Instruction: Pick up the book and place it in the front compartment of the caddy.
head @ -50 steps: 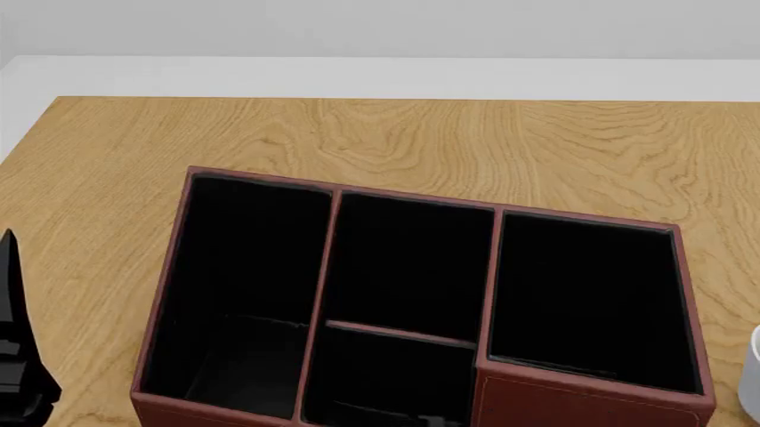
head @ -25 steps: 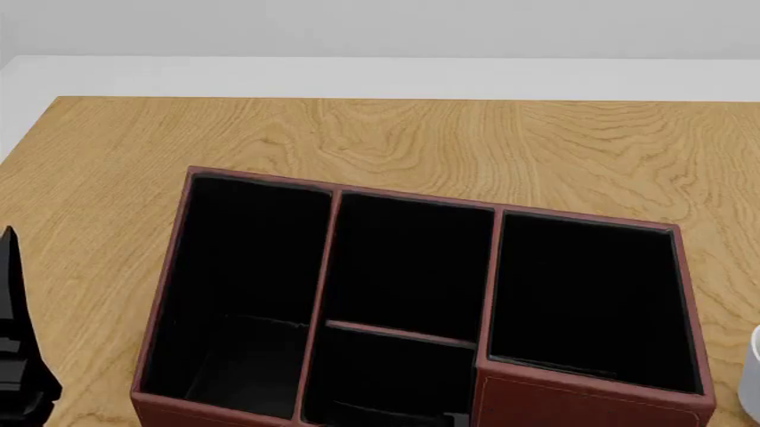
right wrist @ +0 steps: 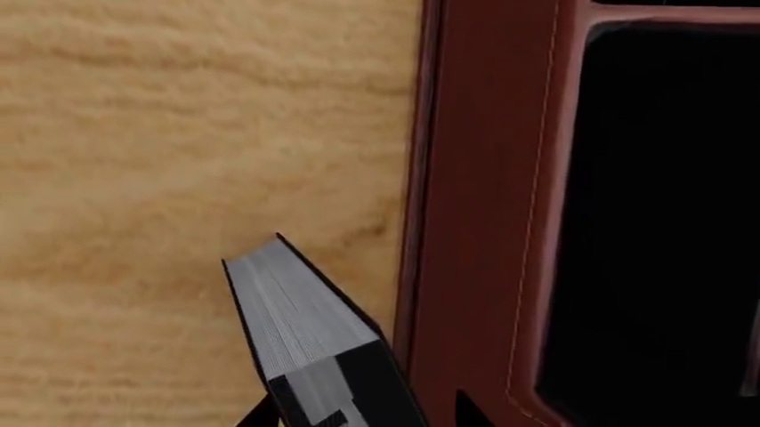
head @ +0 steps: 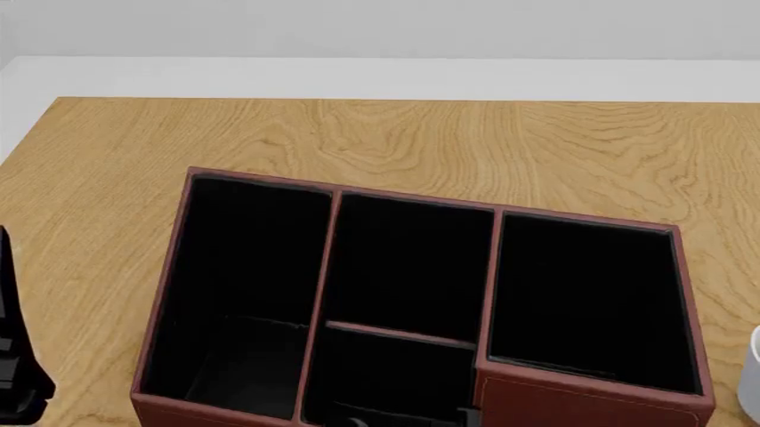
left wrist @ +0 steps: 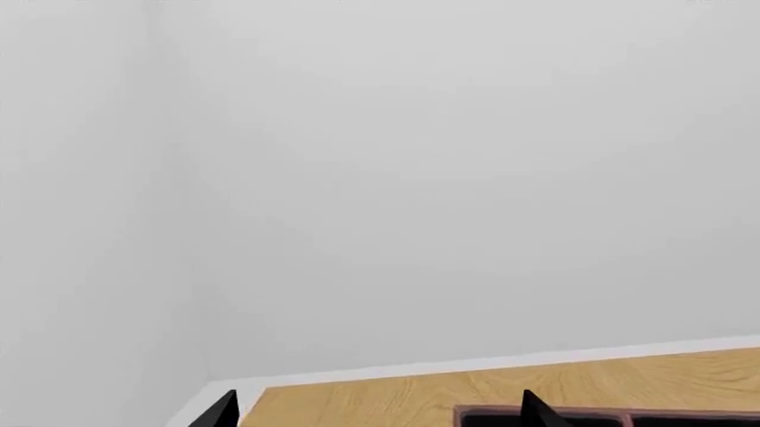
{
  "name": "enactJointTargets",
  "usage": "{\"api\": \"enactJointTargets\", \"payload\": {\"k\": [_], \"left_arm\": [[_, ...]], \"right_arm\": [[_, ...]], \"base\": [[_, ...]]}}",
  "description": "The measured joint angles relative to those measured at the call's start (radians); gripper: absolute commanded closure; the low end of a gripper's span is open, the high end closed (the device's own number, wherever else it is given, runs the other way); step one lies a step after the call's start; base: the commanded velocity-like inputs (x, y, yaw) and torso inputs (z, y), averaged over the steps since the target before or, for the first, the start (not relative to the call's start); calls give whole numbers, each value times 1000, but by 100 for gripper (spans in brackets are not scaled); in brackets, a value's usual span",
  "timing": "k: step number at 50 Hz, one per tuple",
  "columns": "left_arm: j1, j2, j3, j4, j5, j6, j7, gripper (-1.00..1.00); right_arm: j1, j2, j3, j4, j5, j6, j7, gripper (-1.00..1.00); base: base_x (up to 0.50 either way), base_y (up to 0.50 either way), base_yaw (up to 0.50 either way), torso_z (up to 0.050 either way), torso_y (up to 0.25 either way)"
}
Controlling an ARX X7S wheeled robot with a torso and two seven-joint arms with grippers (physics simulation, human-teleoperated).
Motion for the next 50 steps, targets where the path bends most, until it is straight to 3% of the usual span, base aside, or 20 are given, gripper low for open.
{"api": "enactJointTargets", "payload": {"k": [17,36,50], "left_arm": [[15,-11,4,-1,14,20,1,-100],[23,-25,7,3,25,36,-5,-100],[22,-30,12,3,28,45,-4,-100]], "right_arm": [[30,-21,7,-57,106,60,80,100],[179,-137,233,-175,437,125,239,100],[310,-133,350,-167,681,63,318,100]], "base": [[1,1,3,-2,0],[1,0,1,0,0],[0,0,0,0,0]]}}
